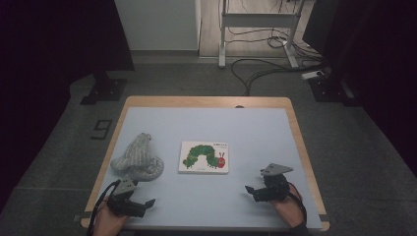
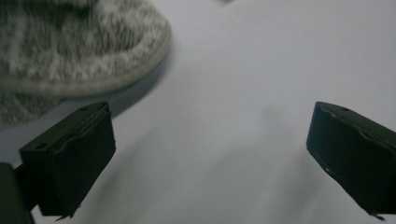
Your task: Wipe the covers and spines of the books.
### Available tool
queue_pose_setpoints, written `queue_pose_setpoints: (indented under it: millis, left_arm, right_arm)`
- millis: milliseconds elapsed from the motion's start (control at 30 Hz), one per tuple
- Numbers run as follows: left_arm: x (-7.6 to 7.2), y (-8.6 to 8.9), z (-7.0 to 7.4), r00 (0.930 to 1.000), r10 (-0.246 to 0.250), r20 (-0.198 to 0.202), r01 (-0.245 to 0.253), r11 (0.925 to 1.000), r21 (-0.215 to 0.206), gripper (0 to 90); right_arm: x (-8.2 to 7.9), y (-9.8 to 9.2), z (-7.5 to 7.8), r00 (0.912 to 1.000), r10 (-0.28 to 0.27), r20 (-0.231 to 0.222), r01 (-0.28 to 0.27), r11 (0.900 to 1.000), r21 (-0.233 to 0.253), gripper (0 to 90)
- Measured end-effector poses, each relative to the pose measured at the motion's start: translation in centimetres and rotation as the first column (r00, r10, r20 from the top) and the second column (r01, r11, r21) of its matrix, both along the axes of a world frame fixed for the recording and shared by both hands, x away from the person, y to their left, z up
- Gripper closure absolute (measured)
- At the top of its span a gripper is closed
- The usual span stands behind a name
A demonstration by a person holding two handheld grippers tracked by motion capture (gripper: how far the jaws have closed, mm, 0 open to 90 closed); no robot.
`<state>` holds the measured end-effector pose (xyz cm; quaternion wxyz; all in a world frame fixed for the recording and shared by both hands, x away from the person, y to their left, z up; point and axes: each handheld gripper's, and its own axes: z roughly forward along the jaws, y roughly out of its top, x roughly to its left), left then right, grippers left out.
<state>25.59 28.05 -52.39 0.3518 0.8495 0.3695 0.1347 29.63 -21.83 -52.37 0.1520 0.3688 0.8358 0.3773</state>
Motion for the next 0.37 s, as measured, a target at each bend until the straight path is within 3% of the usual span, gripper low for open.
queue_pose_setpoints:
  millis: [67,200,367]
  left_arm:
    - [0.37,-0.15,-0.33,0.9991,-0.001,-0.042,0.001,0.9999,0.017,0.1]
    - [0.25,-0.45,-0.41,0.9996,0.003,-0.028,-0.002,0.9990,0.045,0.0]
    - [0.20,-0.47,-0.46,0.9997,0.003,-0.025,-0.002,0.9988,0.048,0.0]
  right_arm:
    - [0.04,-0.16,-0.61,0.9999,-0.010,-0.011,0.010,1.000,-0.003,9.5]
    - [0.02,-0.24,-1.14,0.9999,-0.016,-0.006,0.016,1.000,-0.004,9.4]
    - [-0.13,-0.11,-1.23,0.9999,-0.015,0.004,0.016,1.000,-0.019,8.9]
